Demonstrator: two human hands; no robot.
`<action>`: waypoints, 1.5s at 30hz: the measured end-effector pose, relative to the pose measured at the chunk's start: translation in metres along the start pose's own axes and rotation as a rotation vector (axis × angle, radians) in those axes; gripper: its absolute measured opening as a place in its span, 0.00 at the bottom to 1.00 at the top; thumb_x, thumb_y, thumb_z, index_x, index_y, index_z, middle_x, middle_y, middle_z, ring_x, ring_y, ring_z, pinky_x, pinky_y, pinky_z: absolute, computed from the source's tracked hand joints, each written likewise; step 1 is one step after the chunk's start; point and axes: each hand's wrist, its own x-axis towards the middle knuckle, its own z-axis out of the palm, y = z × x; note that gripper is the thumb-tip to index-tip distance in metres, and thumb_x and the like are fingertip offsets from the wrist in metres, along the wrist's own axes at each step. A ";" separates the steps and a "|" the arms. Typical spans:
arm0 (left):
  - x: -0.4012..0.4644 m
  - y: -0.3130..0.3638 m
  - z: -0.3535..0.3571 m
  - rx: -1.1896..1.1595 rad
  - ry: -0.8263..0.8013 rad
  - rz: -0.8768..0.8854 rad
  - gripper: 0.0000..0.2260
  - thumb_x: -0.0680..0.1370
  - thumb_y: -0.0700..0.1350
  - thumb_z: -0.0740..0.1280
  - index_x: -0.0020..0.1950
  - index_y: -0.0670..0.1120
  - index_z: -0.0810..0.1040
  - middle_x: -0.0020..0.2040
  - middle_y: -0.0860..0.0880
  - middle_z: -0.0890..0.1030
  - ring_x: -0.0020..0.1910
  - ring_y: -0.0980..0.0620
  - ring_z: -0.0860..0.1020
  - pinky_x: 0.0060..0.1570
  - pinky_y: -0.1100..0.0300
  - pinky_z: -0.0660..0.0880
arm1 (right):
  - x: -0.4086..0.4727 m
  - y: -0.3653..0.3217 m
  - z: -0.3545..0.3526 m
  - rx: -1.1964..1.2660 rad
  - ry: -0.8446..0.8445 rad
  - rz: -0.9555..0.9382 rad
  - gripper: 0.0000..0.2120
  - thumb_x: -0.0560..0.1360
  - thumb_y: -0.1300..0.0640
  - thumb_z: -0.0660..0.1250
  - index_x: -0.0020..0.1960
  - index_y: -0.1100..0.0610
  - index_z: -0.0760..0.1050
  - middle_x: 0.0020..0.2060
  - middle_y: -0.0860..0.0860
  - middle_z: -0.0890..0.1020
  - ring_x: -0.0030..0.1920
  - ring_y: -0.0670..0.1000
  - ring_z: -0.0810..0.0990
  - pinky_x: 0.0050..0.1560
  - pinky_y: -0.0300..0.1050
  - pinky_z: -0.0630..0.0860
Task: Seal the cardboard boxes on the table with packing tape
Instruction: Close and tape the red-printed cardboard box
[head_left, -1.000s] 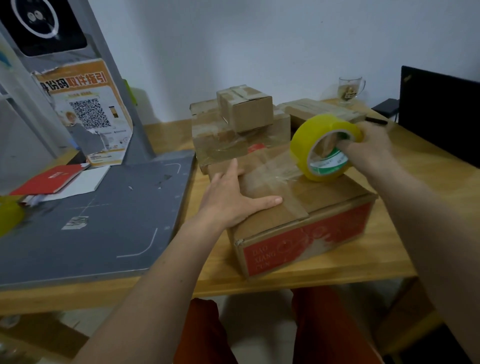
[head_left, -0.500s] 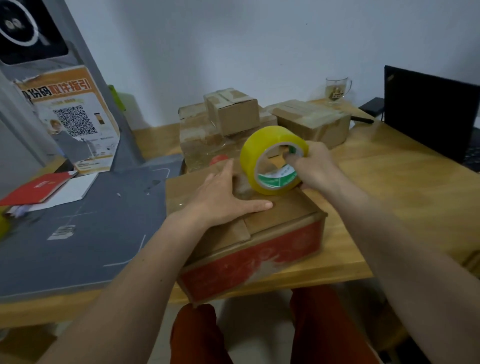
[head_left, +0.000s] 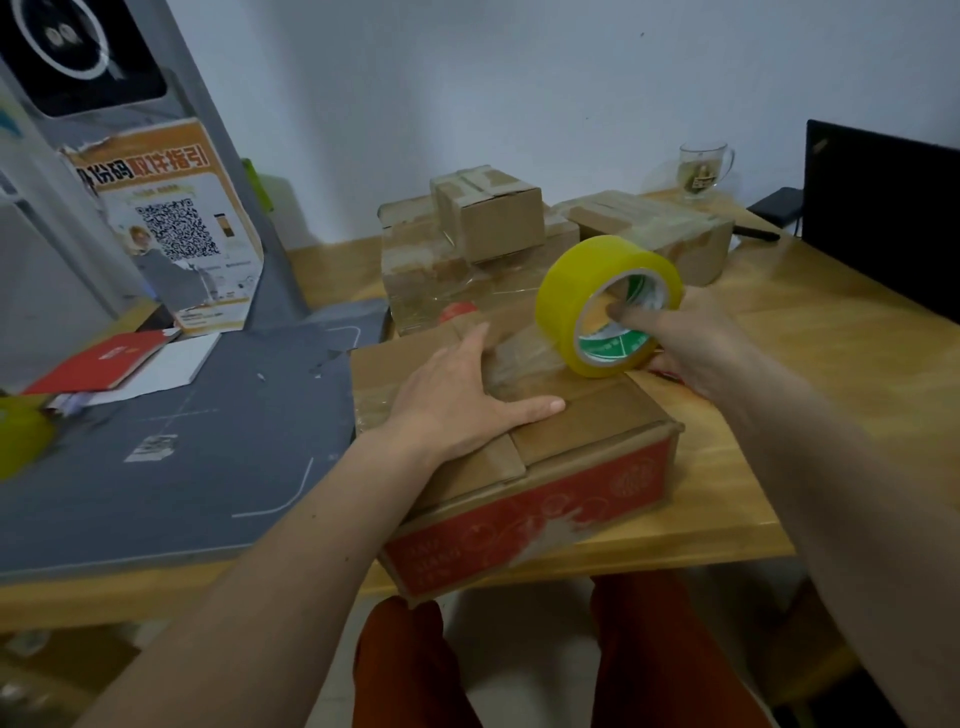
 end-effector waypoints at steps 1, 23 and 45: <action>0.000 0.000 -0.001 0.001 0.000 0.004 0.63 0.51 0.84 0.58 0.80 0.54 0.54 0.76 0.51 0.67 0.73 0.48 0.67 0.71 0.46 0.67 | 0.002 -0.001 -0.003 -0.043 -0.016 -0.008 0.12 0.74 0.59 0.72 0.56 0.57 0.77 0.49 0.56 0.83 0.48 0.53 0.84 0.41 0.51 0.82; 0.002 -0.006 -0.002 0.093 0.032 -0.080 0.56 0.58 0.85 0.38 0.80 0.57 0.55 0.81 0.50 0.57 0.79 0.46 0.55 0.76 0.41 0.54 | 0.019 0.055 -0.044 -0.223 0.205 0.038 0.07 0.74 0.66 0.68 0.50 0.57 0.78 0.49 0.59 0.81 0.55 0.61 0.79 0.52 0.55 0.76; -0.010 -0.018 -0.006 -0.572 0.337 -0.574 0.39 0.76 0.72 0.52 0.81 0.54 0.46 0.81 0.44 0.51 0.77 0.40 0.56 0.72 0.41 0.59 | -0.005 -0.053 -0.004 0.409 -0.163 0.129 0.02 0.77 0.58 0.67 0.49 0.56 0.76 0.34 0.54 0.84 0.33 0.52 0.82 0.36 0.46 0.80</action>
